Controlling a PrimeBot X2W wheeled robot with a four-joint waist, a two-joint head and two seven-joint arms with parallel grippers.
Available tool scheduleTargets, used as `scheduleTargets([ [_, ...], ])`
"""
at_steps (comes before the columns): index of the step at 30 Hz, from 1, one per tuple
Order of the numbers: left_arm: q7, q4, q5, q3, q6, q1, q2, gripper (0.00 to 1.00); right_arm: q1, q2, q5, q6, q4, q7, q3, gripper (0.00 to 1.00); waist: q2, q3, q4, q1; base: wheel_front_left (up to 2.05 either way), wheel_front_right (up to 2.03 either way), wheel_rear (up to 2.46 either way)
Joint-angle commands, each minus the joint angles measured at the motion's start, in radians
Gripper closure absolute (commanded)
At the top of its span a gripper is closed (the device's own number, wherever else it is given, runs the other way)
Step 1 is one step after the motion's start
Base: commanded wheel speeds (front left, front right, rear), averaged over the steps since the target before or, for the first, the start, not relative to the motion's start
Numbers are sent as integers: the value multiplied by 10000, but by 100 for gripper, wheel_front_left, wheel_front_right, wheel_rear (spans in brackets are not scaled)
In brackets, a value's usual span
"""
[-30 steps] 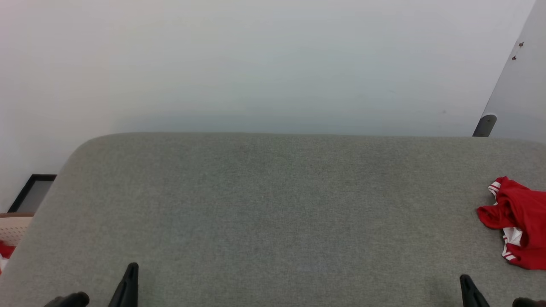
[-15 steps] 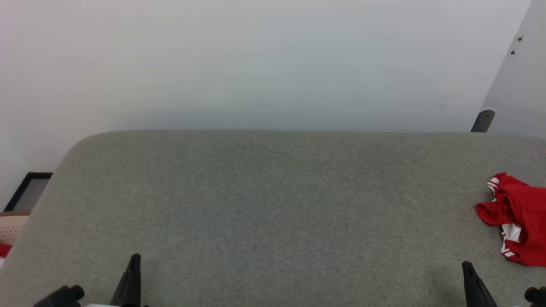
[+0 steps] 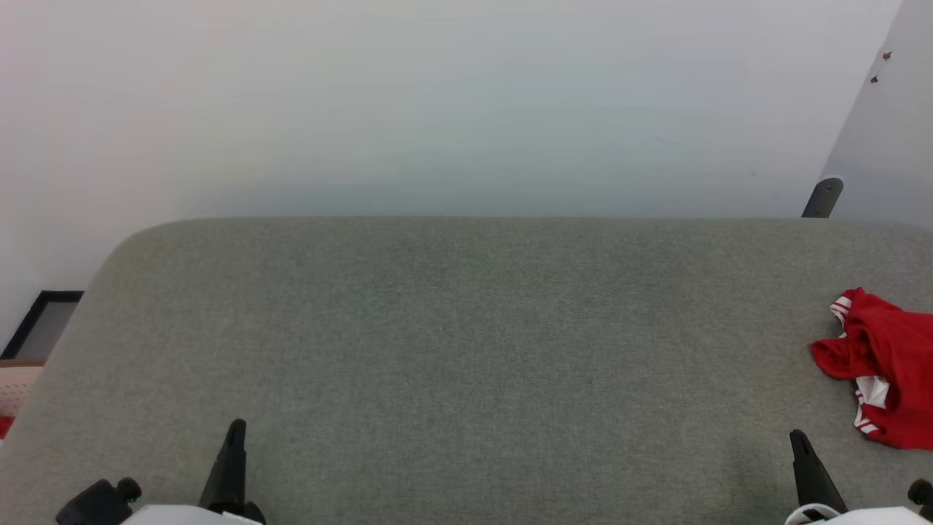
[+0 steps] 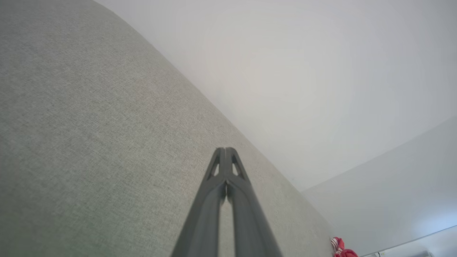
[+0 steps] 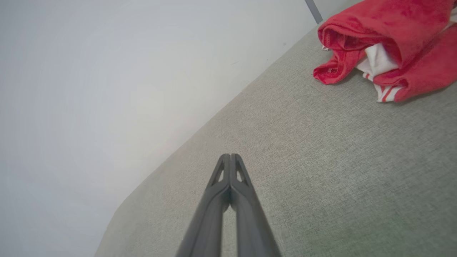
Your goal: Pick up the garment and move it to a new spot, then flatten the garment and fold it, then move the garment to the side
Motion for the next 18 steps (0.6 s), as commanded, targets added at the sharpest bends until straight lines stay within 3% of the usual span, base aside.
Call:
scheduleTargets([
  [1, 86, -94, -363, 95, -12, -274, 4, 100, -339, 10, 448, -2, -152, 95, -94, 100, 0, 21, -15, 0, 0, 0, 0],
  [18, 578, -61, -1924, 269, -17, -553, -313, 100, -677, 106, 2354, -4, -173, 583, -200, 100, 0, 163, -105, 0, 0, 0, 0],
])
